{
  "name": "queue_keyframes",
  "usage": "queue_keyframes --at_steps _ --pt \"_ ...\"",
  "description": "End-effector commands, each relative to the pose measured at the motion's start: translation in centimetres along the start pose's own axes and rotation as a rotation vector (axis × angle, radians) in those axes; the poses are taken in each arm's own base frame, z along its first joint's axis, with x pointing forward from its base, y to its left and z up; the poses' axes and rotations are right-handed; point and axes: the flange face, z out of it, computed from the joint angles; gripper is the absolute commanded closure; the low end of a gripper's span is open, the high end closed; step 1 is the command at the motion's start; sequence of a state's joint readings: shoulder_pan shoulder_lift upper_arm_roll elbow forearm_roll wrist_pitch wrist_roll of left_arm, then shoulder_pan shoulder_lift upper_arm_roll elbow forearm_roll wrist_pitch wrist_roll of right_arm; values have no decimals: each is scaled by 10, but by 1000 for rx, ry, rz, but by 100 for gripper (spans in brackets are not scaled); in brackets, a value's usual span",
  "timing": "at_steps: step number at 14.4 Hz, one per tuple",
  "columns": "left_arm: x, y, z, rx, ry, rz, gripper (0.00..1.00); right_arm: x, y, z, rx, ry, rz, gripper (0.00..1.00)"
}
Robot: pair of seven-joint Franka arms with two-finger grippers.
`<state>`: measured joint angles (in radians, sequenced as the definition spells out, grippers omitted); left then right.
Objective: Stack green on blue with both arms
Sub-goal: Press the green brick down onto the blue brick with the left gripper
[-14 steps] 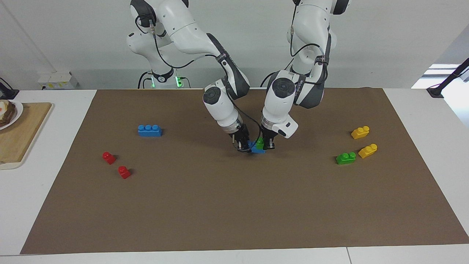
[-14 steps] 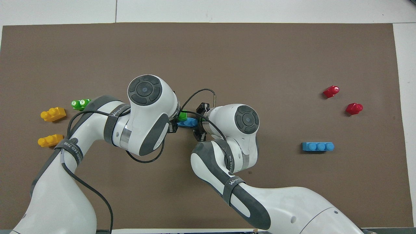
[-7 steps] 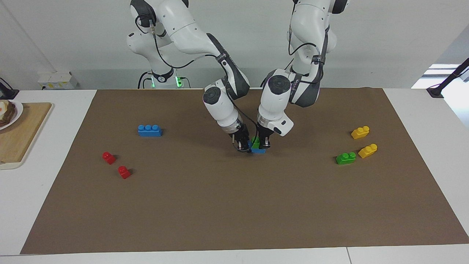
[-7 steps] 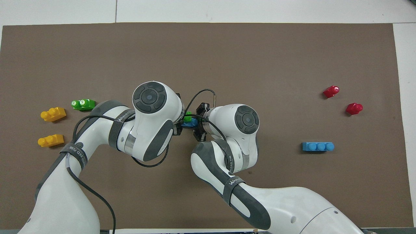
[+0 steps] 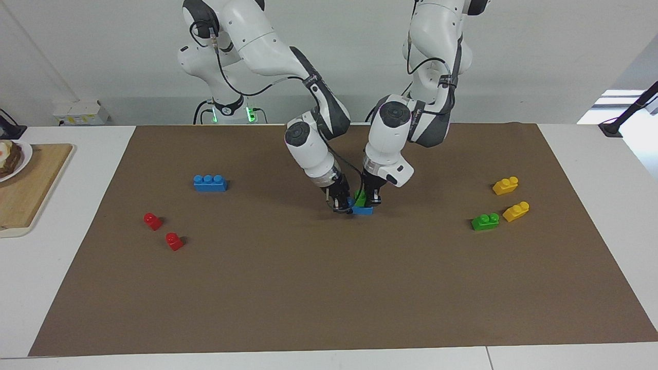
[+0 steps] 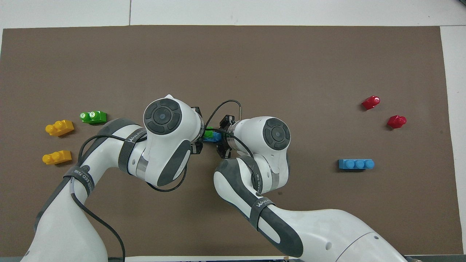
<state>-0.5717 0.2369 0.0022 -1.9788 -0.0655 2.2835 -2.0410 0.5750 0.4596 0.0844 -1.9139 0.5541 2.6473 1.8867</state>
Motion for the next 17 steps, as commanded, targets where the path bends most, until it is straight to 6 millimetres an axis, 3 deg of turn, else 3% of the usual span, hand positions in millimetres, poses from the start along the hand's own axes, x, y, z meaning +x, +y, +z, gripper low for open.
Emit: queue_keyframes --at_steps 1,14,15,16,17 --pt "14 -9 25 50 30 35 100 14 3 8 10 5 -17 100" --pt "18 -10 37 51 30 96 100 14 3 8 10 4 -16 100" --pt "18 -8 35 49 29 95 64 14 3 8 10 4 -16 100" --pt "17 -7 34 47 28 95 1 14 3 8 10 4 -16 100" --pt "17 -6 30 45 28 98 0 14 3 8 10 4 -16 100"
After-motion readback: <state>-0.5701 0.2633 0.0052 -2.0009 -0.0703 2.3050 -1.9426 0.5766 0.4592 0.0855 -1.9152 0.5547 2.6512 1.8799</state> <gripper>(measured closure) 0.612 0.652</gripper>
